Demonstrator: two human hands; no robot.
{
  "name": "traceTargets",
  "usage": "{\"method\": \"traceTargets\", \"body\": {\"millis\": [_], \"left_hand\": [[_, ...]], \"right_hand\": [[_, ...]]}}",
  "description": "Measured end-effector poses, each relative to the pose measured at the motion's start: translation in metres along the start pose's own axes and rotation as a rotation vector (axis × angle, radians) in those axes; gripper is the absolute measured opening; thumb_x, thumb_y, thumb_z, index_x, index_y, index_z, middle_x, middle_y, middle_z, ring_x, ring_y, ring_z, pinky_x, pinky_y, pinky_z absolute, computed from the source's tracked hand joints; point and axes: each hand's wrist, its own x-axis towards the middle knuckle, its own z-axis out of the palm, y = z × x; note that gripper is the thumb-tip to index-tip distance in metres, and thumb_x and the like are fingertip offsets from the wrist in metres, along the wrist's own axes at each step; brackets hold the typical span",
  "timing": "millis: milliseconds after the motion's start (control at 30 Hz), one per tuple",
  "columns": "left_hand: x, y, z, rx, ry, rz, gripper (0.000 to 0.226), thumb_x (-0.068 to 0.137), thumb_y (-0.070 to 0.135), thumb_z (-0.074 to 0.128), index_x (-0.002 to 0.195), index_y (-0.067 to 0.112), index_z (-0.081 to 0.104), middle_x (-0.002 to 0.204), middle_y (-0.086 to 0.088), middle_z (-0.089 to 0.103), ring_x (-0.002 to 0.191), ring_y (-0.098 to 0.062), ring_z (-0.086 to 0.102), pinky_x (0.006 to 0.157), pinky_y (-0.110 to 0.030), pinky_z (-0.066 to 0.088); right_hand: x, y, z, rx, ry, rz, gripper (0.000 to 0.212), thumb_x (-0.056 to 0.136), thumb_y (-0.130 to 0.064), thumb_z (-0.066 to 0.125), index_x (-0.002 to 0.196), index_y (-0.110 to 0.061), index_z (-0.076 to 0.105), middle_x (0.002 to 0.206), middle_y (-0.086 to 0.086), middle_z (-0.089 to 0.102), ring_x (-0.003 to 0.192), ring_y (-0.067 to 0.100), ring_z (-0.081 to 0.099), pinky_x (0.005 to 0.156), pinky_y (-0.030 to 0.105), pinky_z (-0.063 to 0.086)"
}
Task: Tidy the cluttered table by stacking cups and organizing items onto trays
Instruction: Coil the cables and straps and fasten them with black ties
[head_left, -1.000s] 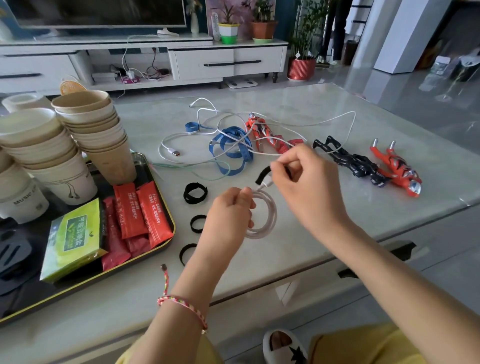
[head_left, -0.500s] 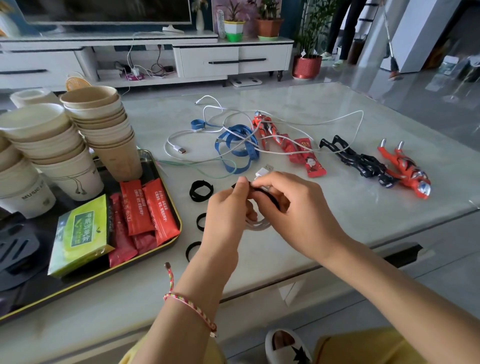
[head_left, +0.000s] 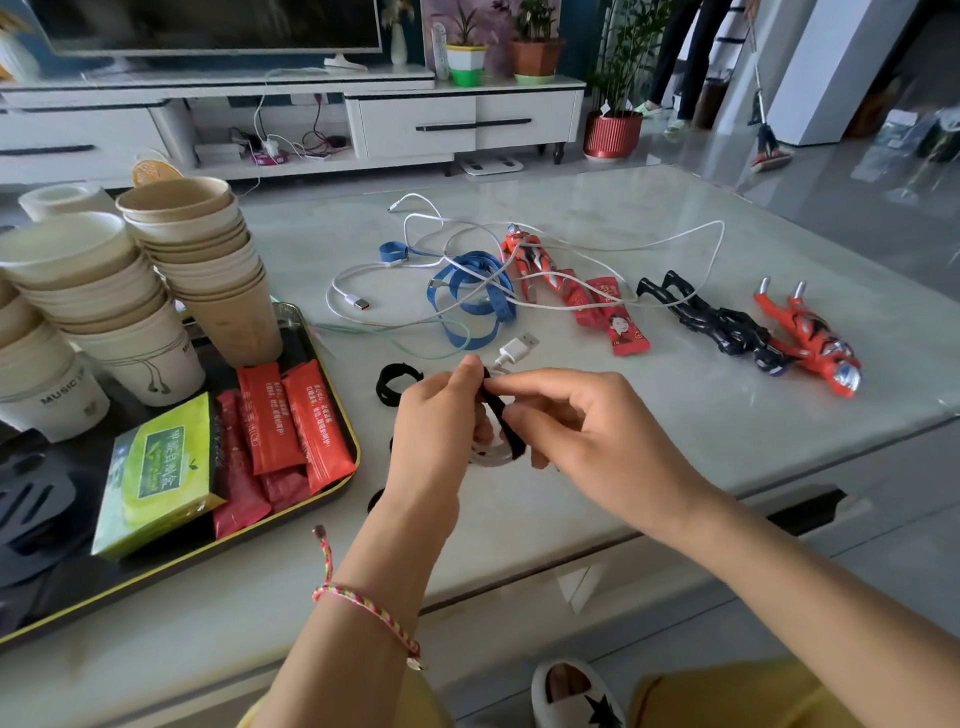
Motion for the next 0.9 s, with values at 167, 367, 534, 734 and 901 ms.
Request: {"method": "traceTargets", "body": {"millis": [167, 367, 534, 734, 901], "left_hand": [[-0.003, 0.001, 0.002, 0.111, -0.064, 0.055, 0.032, 0.091, 0.02, 0.051, 0.059, 0.014, 0.051, 0.04, 0.008, 0.042, 0.04, -0.007, 0.04, 0.048, -0.022, 0.032], [-0.009, -0.002, 0.008, 0.171, -0.137, 0.103, 0.033, 0.088, 0.016, 0.052, 0.055, 0.016, 0.048, 0.046, 0.008, 0.042, 0.046, -0.008, 0.036, 0.047, -0.02, 0.029], [-0.012, -0.004, 0.011, 0.262, -0.139, 0.198, 0.024, 0.089, 0.021, 0.054, 0.068, 0.009, 0.057, 0.046, 0.01, 0.048, 0.049, -0.009, 0.043, 0.051, -0.02, 0.036], [-0.013, -0.006, 0.014, 0.328, -0.078, 0.287, 0.021, 0.086, 0.024, 0.057, 0.07, 0.011, 0.055, 0.048, 0.008, 0.051, 0.044, -0.002, 0.043, 0.048, -0.017, 0.035], [-0.013, -0.004, 0.009, 0.352, -0.07, 0.383, 0.023, 0.086, 0.014, 0.057, 0.064, 0.01, 0.049, 0.045, 0.01, 0.053, 0.044, -0.005, 0.041, 0.044, -0.016, 0.031]], "right_hand": [[0.004, -0.006, -0.016, -0.367, 0.087, -0.186, 0.014, 0.075, -0.008, 0.075, 0.088, -0.014, 0.072, 0.093, -0.002, 0.05, 0.065, 0.002, 0.047, 0.066, 0.008, 0.036], [0.009, 0.001, -0.024, -0.342, -0.09, -0.09, 0.044, 0.071, -0.014, 0.078, 0.109, -0.014, 0.055, 0.1, -0.009, 0.057, 0.098, 0.004, 0.055, 0.086, 0.015, 0.044], [0.01, 0.01, -0.025, -0.332, -0.118, -0.052, 0.03, 0.077, -0.008, 0.069, 0.104, -0.015, 0.06, 0.091, -0.002, 0.069, 0.083, 0.007, 0.064, 0.075, 0.026, 0.051], [0.012, 0.013, -0.023, -0.338, -0.066, -0.061, 0.018, 0.074, -0.009, 0.068, 0.09, -0.01, 0.06, 0.072, 0.004, 0.066, 0.068, 0.021, 0.06, 0.066, 0.041, 0.049], [0.017, 0.01, -0.027, 0.114, -0.222, 0.24, 0.022, 0.081, 0.005, 0.061, 0.094, -0.012, 0.059, 0.076, 0.011, 0.066, 0.064, 0.014, 0.059, 0.066, 0.029, 0.049]]}}
